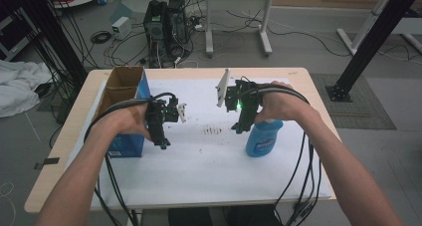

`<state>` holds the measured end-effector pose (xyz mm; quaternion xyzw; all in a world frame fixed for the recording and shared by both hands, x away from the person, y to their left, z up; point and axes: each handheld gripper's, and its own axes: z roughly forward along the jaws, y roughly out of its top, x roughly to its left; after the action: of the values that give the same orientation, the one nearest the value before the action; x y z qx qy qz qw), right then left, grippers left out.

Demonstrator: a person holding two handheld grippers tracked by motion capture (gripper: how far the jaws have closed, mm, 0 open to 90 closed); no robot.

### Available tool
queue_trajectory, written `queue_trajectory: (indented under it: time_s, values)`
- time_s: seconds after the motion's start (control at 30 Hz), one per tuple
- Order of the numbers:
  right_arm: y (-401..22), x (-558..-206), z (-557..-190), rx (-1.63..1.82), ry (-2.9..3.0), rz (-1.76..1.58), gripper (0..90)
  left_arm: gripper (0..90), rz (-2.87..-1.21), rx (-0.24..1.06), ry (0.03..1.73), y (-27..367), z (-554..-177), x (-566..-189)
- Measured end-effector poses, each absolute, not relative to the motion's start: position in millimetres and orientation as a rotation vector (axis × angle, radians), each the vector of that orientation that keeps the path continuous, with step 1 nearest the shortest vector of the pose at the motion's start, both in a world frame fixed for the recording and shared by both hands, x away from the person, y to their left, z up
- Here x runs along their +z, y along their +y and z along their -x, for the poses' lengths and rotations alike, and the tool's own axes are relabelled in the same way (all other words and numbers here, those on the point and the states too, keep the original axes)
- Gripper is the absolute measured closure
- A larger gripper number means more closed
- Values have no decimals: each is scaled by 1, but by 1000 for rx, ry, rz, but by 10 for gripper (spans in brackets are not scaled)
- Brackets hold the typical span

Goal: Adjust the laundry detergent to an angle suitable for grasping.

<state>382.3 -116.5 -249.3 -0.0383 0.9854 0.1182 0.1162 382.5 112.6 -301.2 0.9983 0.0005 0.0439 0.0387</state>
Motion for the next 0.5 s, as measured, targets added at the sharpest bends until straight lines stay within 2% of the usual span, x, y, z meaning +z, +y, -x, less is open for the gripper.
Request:
queue_trajectory:
  time_s: [0.5]
  values:
    - [-116,-249,-378,350,2877,106,133,178,-3054,112,18,112,-380,-299]
